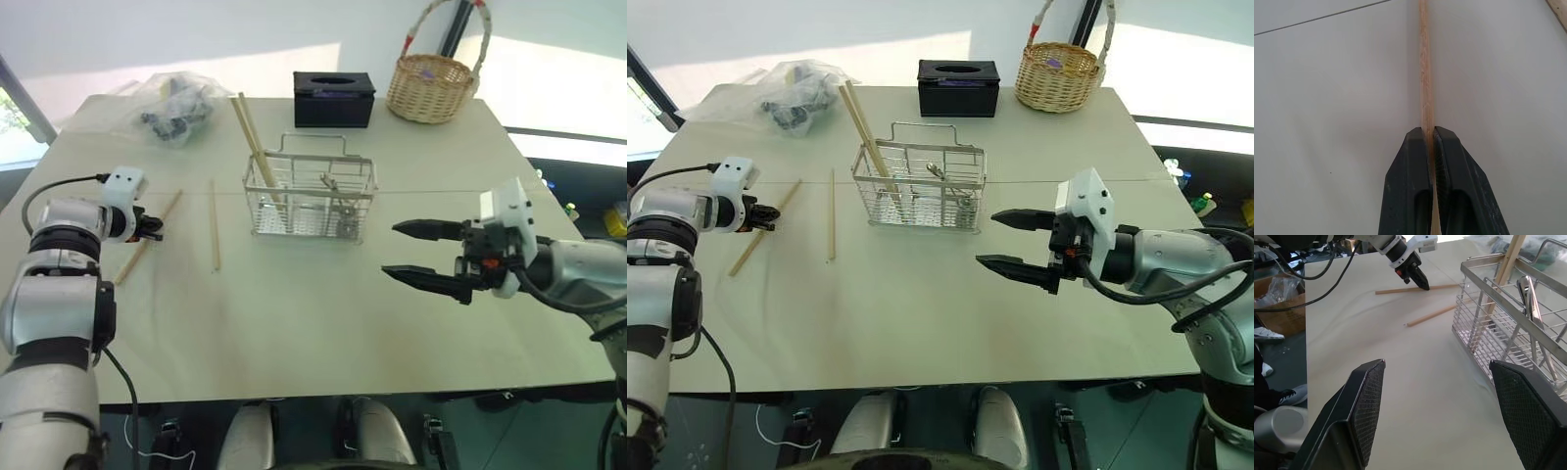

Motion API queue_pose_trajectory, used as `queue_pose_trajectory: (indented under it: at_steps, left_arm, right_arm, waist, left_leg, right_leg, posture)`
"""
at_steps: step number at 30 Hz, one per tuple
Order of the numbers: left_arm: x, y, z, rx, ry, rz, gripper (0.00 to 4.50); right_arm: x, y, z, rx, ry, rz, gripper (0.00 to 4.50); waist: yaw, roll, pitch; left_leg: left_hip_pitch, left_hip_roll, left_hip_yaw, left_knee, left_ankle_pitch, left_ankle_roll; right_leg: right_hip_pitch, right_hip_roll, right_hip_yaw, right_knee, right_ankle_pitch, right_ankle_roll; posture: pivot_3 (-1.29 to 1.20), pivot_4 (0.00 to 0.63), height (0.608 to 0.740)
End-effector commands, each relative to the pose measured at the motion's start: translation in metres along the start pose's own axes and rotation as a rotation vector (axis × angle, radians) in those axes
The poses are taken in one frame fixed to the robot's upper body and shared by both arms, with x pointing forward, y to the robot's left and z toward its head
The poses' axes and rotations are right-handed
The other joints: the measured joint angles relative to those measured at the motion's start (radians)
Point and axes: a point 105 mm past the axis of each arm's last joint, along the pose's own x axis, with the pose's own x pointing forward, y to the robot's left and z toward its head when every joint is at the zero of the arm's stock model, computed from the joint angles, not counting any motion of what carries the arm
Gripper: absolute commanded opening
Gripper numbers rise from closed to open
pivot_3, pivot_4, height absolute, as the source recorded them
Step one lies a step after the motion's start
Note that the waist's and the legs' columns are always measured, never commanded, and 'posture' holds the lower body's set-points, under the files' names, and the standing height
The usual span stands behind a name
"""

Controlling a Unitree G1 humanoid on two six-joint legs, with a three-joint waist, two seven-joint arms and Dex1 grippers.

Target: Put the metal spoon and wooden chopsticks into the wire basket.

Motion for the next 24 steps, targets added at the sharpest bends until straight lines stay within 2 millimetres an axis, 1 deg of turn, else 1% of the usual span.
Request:
queue_pose_trajectory:
  at_steps: [1, 4, 6, 8, 9, 10, 12, 14, 15, 18, 21, 23, 24]
  left_arm:
    - [-0.003, 0.006, 0.0, -0.025, 0.006, 0.031, 0.03]
    - [-0.005, 0.009, 0.0, -0.047, -0.003, 0.049, 0.03]
    - [-0.009, 0.018, 0.007, -0.082, -0.059, 0.092, 0.03]
    - [-0.016, 0.028, 0.019, -0.127, -0.15, 0.15, 0.03]
    - [-0.023, 0.035, 0.034, -0.124, -0.241, 0.187, 0.03]
    - [-0.029, 0.04, 0.044, -0.121, -0.306, 0.214, 0.03]
    - [-0.052, 0.044, 0.081, -0.128, -0.521, 0.221, 0.03]
    - [-0.072, 0.044, 0.105, -0.16, -0.678, 0.204, 0.03]
    - [-0.087, 0.041, 0.121, -0.17, -0.786, 0.185, 0.03]
    - [-0.133, 0.028, 0.155, -0.21, -1.057, 0.122, 0.03]
    - [-0.188, -0.002, 0.185, -0.224, -1.325, 0.027, 0.03]
    - [-0.212, -0.028, 0.201, -0.243, -1.423, -0.072, 0.03]
    - [-0.219, -0.041, 0.208, -0.248, -1.451, -0.123, 0.03]
  right_arm:
    - [-0.004, 0.001, 0.011, -0.056, -0.025, -0.004, 3.54]
    - [-0.004, 0.0, 0.01, -0.054, -0.026, -0.008, 3.54]
    - [-0.004, 0.0, 0.009, -0.052, -0.024, -0.01, 3.54]
    - [-0.004, -0.001, 0.008, -0.051, -0.023, -0.011, 3.54]
    - [-0.004, -0.001, 0.009, -0.049, -0.023, -0.013, 3.54]
    - [-0.005, -0.001, 0.009, -0.048, -0.024, -0.015, 3.54]
    - [-0.005, -0.002, 0.009, -0.042, -0.027, -0.02, 3.54]
    - [-0.005, -0.002, 0.01, -0.037, -0.03, -0.024, 3.54]
    - [-0.006, -0.002, 0.009, -0.036, -0.029, -0.025, 3.54]
    - [-0.006, -0.003, 0.008, -0.032, -0.024, -0.028, 3.54]
    - [-0.006, -0.004, 0.008, -0.029, -0.024, -0.03, 3.54]
    - [-0.005, -0.005, 0.008, -0.03, -0.025, -0.033, 3.54]
    - [-0.005, -0.006, 0.008, -0.03, -0.025, -0.034, 3.54]
  waist:
    - [0.0, 0.0, 0.0]
    - [0.0, 0.0, 0.0]
    - [0.0, 0.0, 0.0]
    - [0.0, 0.0, 0.0]
    - [0.0, -0.001, 0.001]
    - [0.001, -0.001, 0.001]
    - [0.002, -0.002, 0.001]
    - [0.005, -0.003, 0.001]
    - [0.005, -0.003, 0.001]
    - [0.003, -0.004, 0.001]
    - [0.002, -0.004, 0.001]
    - [0.002, -0.003, 0.001]
    - [0.003, -0.003, 0.001]
  left_leg:
    - [0.0, 0.0, 0.0, 0.0, 0.0, 0.0]
    - [0.0, 0.0, 0.0, 0.0, 0.0, 0.0]
    - [0.0, 0.0, 0.0, 0.0, 0.0, 0.0]
    - [0.0, 0.0, 0.0, 0.0, 0.0, 0.0]
    - [-0.001, 0.0, 0.0, 0.0, 0.0, 0.0]
    - [-0.001, 0.0, 0.0, 0.0, 0.0, 0.0]
    - [-0.001, 0.0, 0.0, 0.0, 0.0, 0.0]
    - [-0.002, 0.0, 0.0, 0.0, 0.0, 0.0]
    - [-0.002, 0.0, 0.0, 0.0, 0.0, 0.0]
    - [-0.002, 0.0, 0.0, 0.001, 0.0, 0.0]
    - [-0.001, -0.001, 0.0, 0.001, 0.0, 0.0]
    - [0.0, -0.001, 0.0, 0.001, 0.0, 0.0]
    - [0.001, -0.001, 0.0, 0.001, 0.0, 0.0]
  right_leg:
    - [0.0, 0.0, 0.0, 0.0, 0.0, 0.0]
    - [0.0, 0.0, 0.0, 0.0, 0.0, 0.0]
    - [0.0, 0.0, 0.0, 0.0, 0.0, 0.0]
    - [0.0, 0.0, 0.0, 0.0, 0.0, 0.0]
    - [-0.001, 0.0, 0.0, 0.0, 0.0, 0.0]
    - [-0.001, 0.0, 0.0, 0.0, 0.0, 0.0]
    - [-0.001, 0.0, 0.0, -0.001, 0.0, 0.0]
    - [-0.001, 0.0, 0.0, -0.001, 0.0, 0.0]
    - [0.0, -0.001, 0.0, -0.001, 0.0, 0.0]
    - [0.0, -0.001, 0.0, -0.001, 0.0, 0.0]
    - [0.002, -0.002, 0.0, -0.001, 0.001, 0.001]
    - [0.002, -0.001, 0.0, -0.001, 0.001, 0.001]
    - [0.003, -0.001, 0.0, -0.001, 0.001, 0.001]
  posture:
    - [0.0, 0.15, 0.712]
    - [0.0, 0.15, 0.712]
    - [0.0, 0.15, 0.712]
    - [0.0, 0.15, 0.712]
    - [0.0, 0.15, 0.712]
    - [0.0, 0.15, 0.712]
    - [0.0, 0.15, 0.712]
    - [0.0, 0.15, 0.712]
    - [0.0, 0.15, 0.712]
    - [0.0, 0.15, 0.712]
    - [0.0, 0.15, 0.712]
    - [0.0, 0.15, 0.712]
    - [0.0, 0.15, 0.712]
